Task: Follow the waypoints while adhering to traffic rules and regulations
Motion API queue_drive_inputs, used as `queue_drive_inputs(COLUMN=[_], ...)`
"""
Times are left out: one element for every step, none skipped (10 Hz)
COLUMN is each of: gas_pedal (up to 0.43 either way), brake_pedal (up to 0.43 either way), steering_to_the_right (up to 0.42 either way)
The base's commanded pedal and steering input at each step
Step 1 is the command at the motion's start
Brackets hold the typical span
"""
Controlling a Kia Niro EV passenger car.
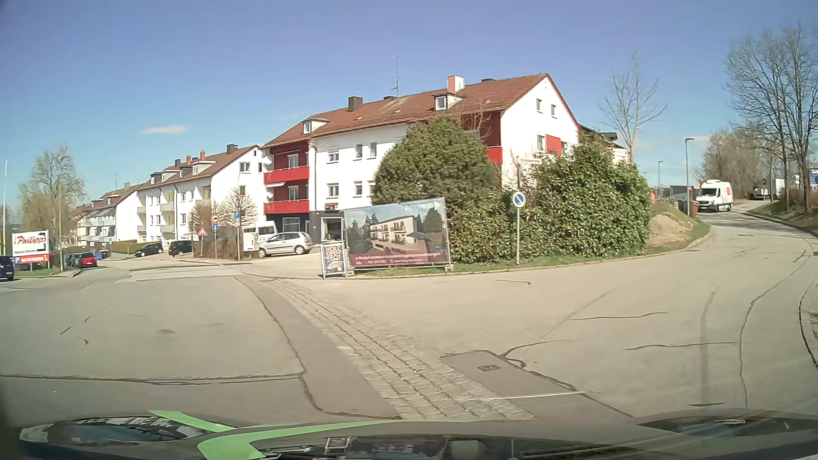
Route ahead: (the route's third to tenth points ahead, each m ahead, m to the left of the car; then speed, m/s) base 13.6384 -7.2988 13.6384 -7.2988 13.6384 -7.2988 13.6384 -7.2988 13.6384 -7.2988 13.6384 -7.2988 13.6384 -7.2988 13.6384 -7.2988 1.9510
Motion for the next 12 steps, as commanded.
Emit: queue_drive_inputs(gas_pedal=[0.0, 0.0, 0.0, 0.0, 0.0, 0.0, 0.028, 0.059, 0.067, 0.087, 0.087, 0.11], brake_pedal=[0.232, 0.067, 0.0, 0.0, 0.0, 0.0, 0.0, 0.0, 0.0, 0.0, 0.0, 0.0], steering_to_the_right=[0.694, 0.731, 0.767, 0.793, 0.811, 0.828, 0.833, 0.833, 0.833, 0.832, 0.829, 0.828])
